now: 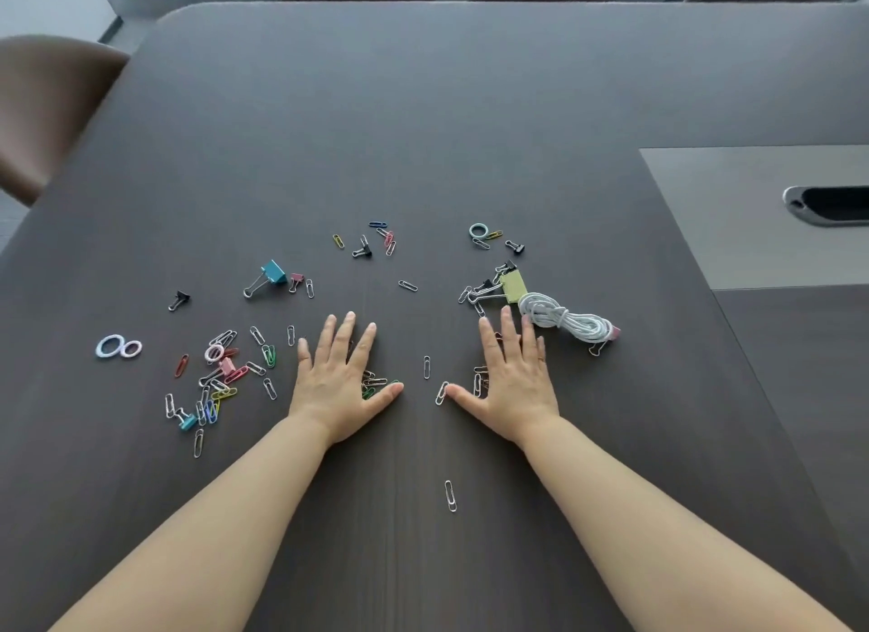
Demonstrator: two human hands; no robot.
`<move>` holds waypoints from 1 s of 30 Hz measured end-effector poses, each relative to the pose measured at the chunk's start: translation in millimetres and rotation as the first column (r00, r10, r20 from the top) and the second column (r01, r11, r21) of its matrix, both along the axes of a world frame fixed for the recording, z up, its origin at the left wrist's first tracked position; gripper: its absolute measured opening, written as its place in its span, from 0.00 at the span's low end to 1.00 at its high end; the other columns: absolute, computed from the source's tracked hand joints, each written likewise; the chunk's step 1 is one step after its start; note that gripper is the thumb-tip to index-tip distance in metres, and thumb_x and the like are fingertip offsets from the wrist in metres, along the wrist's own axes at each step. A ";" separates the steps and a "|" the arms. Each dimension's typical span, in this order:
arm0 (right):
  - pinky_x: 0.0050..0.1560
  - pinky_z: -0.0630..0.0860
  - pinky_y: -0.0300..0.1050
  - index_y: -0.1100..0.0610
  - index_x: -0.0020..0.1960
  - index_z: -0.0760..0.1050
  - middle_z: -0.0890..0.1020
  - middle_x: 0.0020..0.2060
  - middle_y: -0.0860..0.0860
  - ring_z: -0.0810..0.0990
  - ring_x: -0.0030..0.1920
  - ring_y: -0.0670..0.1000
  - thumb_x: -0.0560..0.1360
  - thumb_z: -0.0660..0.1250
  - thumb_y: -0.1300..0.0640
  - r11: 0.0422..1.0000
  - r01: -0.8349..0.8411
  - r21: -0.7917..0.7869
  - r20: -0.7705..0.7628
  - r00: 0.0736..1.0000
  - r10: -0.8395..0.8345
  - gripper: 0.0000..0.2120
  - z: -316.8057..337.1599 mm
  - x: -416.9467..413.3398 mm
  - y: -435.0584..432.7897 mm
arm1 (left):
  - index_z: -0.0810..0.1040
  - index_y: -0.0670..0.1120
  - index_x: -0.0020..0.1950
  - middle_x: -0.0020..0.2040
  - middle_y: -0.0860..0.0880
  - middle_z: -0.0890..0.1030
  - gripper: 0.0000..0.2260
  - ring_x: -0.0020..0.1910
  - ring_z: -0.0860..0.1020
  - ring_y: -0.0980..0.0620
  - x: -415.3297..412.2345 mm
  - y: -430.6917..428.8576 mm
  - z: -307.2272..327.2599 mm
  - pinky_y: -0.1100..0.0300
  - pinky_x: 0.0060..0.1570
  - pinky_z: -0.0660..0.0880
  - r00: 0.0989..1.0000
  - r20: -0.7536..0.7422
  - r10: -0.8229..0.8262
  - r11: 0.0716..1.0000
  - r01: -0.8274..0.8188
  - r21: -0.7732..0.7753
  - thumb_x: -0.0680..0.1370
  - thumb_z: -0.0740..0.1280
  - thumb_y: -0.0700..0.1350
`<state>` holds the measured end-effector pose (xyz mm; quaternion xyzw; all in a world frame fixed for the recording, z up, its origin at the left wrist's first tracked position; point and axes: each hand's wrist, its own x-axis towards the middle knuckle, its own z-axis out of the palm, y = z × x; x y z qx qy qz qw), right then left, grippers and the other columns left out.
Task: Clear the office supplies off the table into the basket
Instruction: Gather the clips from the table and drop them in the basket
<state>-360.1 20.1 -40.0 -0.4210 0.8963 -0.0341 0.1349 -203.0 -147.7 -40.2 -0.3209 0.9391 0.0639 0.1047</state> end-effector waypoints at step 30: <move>0.71 0.36 0.58 0.43 0.72 0.38 0.39 0.74 0.49 0.36 0.73 0.56 0.56 0.57 0.23 0.977 -0.077 -0.197 -0.003 0.997 0.078 0.53 -0.7 46.0 8.0 | 0.75 0.51 0.61 0.65 0.47 0.73 0.24 0.69 0.63 0.46 55.1 5.4 -15.8 0.40 0.65 0.58 0.912 -0.337 -0.233 0.972 0.210 -0.104 0.75 0.53 0.63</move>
